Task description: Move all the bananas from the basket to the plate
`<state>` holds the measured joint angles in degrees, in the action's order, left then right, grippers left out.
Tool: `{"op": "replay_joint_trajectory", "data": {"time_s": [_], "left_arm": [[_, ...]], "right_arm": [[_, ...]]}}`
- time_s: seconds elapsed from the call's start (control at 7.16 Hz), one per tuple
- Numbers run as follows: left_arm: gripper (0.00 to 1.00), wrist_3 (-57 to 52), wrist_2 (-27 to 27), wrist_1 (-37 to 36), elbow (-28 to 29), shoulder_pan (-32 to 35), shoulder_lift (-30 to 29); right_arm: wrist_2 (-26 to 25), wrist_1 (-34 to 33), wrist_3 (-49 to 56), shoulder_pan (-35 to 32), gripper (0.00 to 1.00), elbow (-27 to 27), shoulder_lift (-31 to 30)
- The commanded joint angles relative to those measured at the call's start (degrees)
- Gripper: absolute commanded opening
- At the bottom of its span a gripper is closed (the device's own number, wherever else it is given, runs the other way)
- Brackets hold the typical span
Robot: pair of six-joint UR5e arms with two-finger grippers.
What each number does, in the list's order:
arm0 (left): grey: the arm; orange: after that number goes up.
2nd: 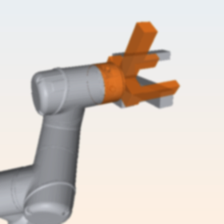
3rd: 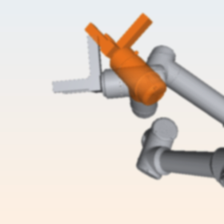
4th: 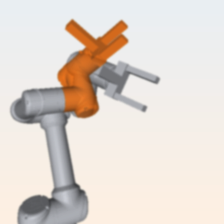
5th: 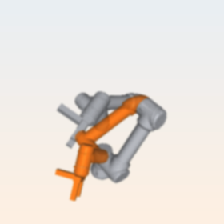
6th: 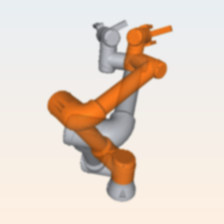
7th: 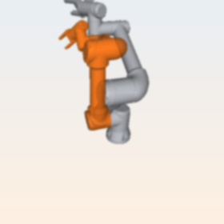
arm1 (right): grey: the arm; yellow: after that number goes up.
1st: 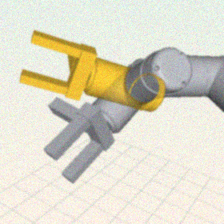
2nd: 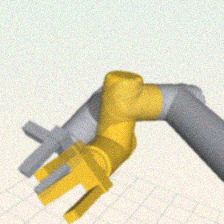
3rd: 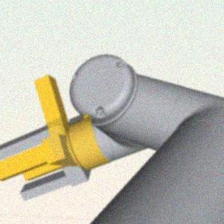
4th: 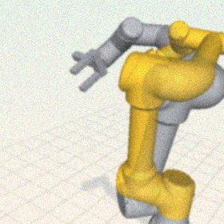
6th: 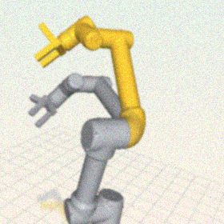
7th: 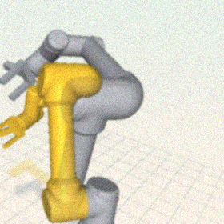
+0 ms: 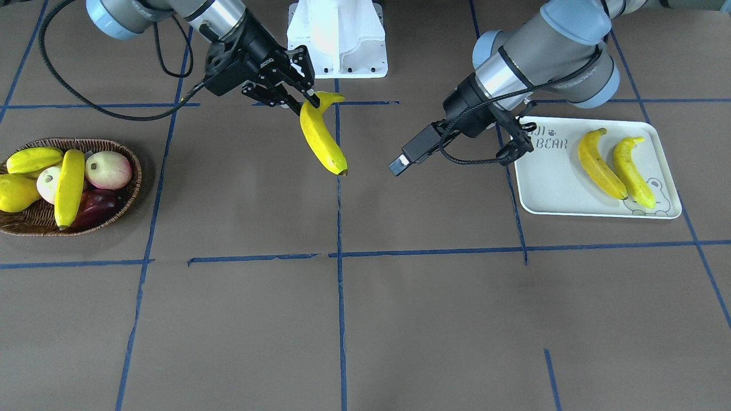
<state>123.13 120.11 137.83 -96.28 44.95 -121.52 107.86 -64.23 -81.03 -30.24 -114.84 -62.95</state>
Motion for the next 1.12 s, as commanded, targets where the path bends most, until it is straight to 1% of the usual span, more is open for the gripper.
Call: {"op": "replay_joint_trajectory", "data": {"time_s": [0.0, 0.42, 0.56, 0.7, 0.84, 0.98], "left_arm": [[0.99, 1.76, -1.02, 0.07, -0.13, -1.79, -1.35], [0.99, 3.52, -1.11, 0.25, -0.22, -4.95, -2.85], [0.99, 4.13, -2.07, 0.16, -0.05, -6.18, -3.98], [0.99, 4.05, -5.64, 0.25, 0.30, -8.71, -4.34], [0.99, 4.05, -7.86, 0.25, 0.31, -10.57, -4.43], [0.99, 4.22, -7.96, 0.25, 0.22, -10.58, -4.78]], "right_arm": [[-2.39, -2.30, 0.00, 1.85, 0.00, -0.21, 1.43], [-2.30, -2.30, 0.00, 1.94, 0.00, -0.21, 1.52], [-2.30, -2.30, 0.00, 2.20, 0.00, -0.12, 1.52], [-2.30, -2.39, 0.00, 2.46, 0.00, -0.12, 1.52], [-2.30, -2.39, 0.00, 2.46, 0.00, -0.12, 1.60], [-2.30, -2.39, 0.08, 2.55, 0.00, -0.12, 1.52]]}}
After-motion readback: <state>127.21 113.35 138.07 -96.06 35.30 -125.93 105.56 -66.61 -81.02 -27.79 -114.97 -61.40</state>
